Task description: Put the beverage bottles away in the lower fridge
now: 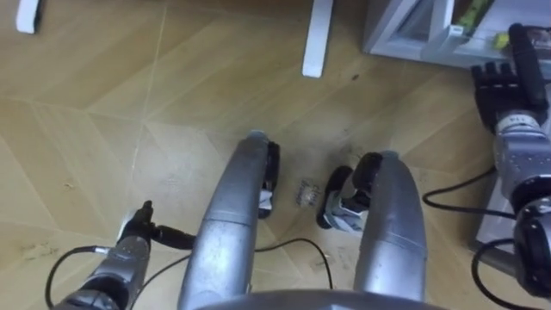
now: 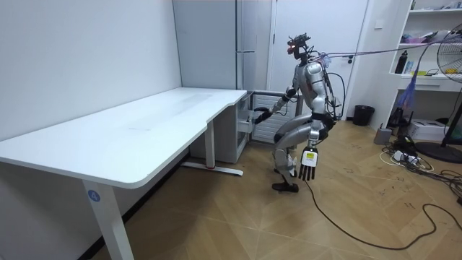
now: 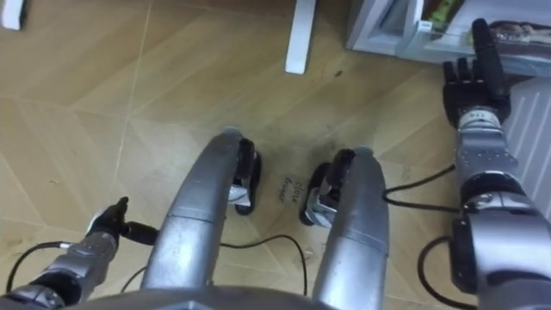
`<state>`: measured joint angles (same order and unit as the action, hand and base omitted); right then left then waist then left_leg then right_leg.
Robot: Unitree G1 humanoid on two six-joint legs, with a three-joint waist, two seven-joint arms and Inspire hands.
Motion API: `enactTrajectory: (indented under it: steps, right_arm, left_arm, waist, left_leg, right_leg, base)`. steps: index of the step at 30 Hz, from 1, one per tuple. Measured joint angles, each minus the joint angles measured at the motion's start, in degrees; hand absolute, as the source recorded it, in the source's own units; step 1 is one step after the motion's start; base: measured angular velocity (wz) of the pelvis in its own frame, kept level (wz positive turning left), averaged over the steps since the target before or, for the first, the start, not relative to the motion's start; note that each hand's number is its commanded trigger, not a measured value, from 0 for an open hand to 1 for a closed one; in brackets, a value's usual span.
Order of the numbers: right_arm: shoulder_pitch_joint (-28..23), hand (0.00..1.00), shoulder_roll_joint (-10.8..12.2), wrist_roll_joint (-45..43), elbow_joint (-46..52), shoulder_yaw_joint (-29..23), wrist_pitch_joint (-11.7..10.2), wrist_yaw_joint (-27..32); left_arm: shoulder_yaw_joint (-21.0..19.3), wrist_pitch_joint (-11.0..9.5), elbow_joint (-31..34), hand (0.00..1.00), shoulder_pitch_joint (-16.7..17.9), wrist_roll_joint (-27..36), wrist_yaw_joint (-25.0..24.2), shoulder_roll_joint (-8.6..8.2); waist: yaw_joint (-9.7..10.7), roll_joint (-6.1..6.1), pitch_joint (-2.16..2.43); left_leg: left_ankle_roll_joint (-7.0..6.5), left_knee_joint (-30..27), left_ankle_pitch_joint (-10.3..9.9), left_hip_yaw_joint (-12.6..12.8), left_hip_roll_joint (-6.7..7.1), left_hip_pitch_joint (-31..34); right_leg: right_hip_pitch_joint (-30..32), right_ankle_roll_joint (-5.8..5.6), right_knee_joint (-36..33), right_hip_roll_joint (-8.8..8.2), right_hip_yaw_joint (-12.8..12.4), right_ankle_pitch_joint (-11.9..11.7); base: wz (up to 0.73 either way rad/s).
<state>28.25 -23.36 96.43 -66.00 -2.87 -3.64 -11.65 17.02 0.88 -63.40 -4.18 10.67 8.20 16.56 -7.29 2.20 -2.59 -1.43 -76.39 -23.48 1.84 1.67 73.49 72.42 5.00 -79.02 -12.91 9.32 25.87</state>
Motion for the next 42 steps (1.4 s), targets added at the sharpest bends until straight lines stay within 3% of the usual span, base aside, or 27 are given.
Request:
enactTrajectory:
  steps: [9,10,18,22,27,32,34,37,42]
  right_arm:
    - [0.0,0.00,-1.4,-0.1,3.0,5.7,0.0,1.2]
    - [0.0,0.00,-1.4,-0.1,3.4,6.2,0.0,1.4]
    - [0.0,0.00,-1.6,0.2,3.9,6.7,-0.4,3.6]
    - [0.0,0.00,-1.9,0.6,10.7,7.4,-0.5,9.1]
    - [2.4,0.00,-2.5,2.3,11.3,8.8,-1.3,12.1]
    - [4.5,0.00,-3.2,2.3,17.2,8.8,-1.3,17.5]
    - [5.6,0.00,-3.3,2.3,19.7,8.8,-1.9,18.2]
    - [6.1,0.00,-3.6,1.3,23.4,10.2,-3.0,19.0]
    - [5.8,0.00,-3.6,1.1,23.3,10.3,-3.0,19.1]
  left_arm:
    - [0.0,0.0,7.5,0.00,5.1,0.5,-0.7,1.90]
    - [-0.1,0.0,7.8,0.00,5.8,1.0,-0.9,2.11]
    - [0.0,-0.3,8.3,0.00,9.1,1.0,-1.1,2.89]
    - [-0.5,-1.4,11.1,0.00,11.3,1.0,-1.2,3.96]
    - [-1.0,-1.8,12.8,0.00,11.8,1.0,0.0,4.72]
    - [-1.3,-2.2,13.6,0.00,15.0,1.0,0.3,4.74]
    - [-1.4,-2.2,13.6,0.00,16.0,1.1,0.4,4.85]
    - [-1.1,-2.2,13.8,0.00,16.2,1.1,0.4,4.86]
    - [-1.1,-2.2,15.0,0.00,16.3,1.0,0.4,4.90]
  waist:
    - [0.0,0.75,-0.28]
    - [0.0,0.82,-0.28]
    - [-0.9,0.86,-0.27]
    - [-1.2,0.86,-0.27]
    - [-1.8,0.93,-0.28]
    - [-1.1,1.12,-0.23]
    - [-0.6,1.71,-0.15]
    - [-0.2,1.95,-0.23]
    - [-0.1,1.90,-0.22]
  left_leg:
    - [0.06,1.2,0.0,1.1,-0.52,0.0]
    - [0.13,1.2,0.1,1.2,-1.02,0.0]
    - [0.78,2.5,0.4,1.1,-0.96,-1.2]
    - [0.87,3.5,0.5,1.1,-0.97,-1.5]
    - [1.38,4.3,0.8,1.1,-0.97,-2.0]
    - [2.31,4.6,1.4,1.0,-0.88,-3.4]
    - [2.25,4.6,1.0,0.3,-0.76,-4.3]
    - [2.80,4.5,0.6,-1.5,-0.52,-5.1]
    - [3.12,4.5,0.5,-2.2,0.06,-5.3]
  right_leg:
    - [1.2,-0.06,0.4,-0.08,-0.9,0.0]
    - [1.1,-0.06,0.5,-0.06,-0.6,0.0]
    - [0.1,-0.06,1.3,-0.87,0.2,0.0]
    - [0.1,-0.05,2.1,-1.31,0.5,0.1]
    - [-0.6,-0.03,2.4,-2.39,1.4,0.1]
    - [-2.2,1.20,2.3,-4.02,3.1,0.7]
    - [-3.7,2.23,2.3,-4.17,4.0,1.3]
    - [-6.0,2.86,2.5,-4.70,6.4,2.1]
    - [-6.8,2.91,2.4,-5.12,7.2,2.8]
  base:
    - [-0.08]
    - [-0.06]
    - [-0.02]
    - [-0.07]
    - [0.08]
    - [0.01]
    - [0.17]
    - [0.20]
    - [0.07]
